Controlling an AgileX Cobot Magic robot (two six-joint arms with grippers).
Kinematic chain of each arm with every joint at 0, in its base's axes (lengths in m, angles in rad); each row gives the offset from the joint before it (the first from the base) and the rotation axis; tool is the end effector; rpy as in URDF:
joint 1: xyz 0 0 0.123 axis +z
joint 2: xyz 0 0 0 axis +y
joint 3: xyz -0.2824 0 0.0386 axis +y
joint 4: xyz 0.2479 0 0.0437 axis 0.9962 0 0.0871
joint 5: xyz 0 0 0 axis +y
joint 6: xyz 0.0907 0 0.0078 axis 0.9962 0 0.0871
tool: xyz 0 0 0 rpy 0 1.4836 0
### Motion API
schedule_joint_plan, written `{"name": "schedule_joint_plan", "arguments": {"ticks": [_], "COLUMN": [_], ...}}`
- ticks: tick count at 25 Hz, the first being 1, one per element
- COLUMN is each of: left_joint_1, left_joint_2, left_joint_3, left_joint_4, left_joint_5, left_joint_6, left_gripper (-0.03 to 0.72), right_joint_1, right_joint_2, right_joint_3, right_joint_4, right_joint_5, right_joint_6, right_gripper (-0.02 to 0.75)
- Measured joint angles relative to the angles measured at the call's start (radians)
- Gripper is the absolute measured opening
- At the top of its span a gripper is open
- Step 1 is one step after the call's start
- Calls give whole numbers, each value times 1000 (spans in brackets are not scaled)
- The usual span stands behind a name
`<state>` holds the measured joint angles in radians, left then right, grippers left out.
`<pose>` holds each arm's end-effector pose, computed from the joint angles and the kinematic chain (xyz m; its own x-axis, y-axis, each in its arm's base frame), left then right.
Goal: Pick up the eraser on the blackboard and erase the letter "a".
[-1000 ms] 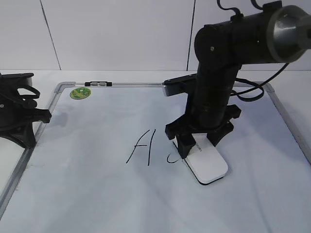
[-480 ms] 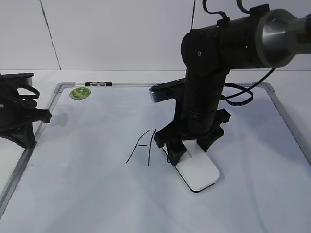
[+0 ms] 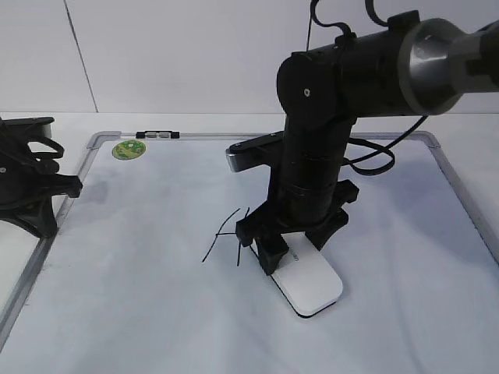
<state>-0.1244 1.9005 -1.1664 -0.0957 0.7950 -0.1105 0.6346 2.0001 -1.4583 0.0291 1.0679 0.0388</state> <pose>0.3495 -0.0500 0.1540 -0.9917 -0.0536 -0.1168 -0.0433 0.9950 -0.0897 0.3142 0.2342 0.1824 -0.8346 -0.5489 -0.0470 -0.5504 0.8345 0.0280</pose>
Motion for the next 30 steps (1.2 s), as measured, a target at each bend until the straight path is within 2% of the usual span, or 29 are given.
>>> {"name": "schedule_joint_plan", "arguments": {"ticks": [9, 30], "left_joint_1": [0, 0], "left_joint_2": [0, 0], "left_joint_3": [0, 0], "left_joint_4": [0, 0], "left_joint_5": [0, 0], "left_joint_6": [0, 0], "left_gripper": [17, 17], "right_joint_1": [1, -62], "right_joint_2": [0, 0], "right_joint_3": [0, 0], "right_joint_4": [-29, -29], "right_joint_5": [0, 7], "right_joint_6": [21, 37], "right_gripper": [533, 533]}}
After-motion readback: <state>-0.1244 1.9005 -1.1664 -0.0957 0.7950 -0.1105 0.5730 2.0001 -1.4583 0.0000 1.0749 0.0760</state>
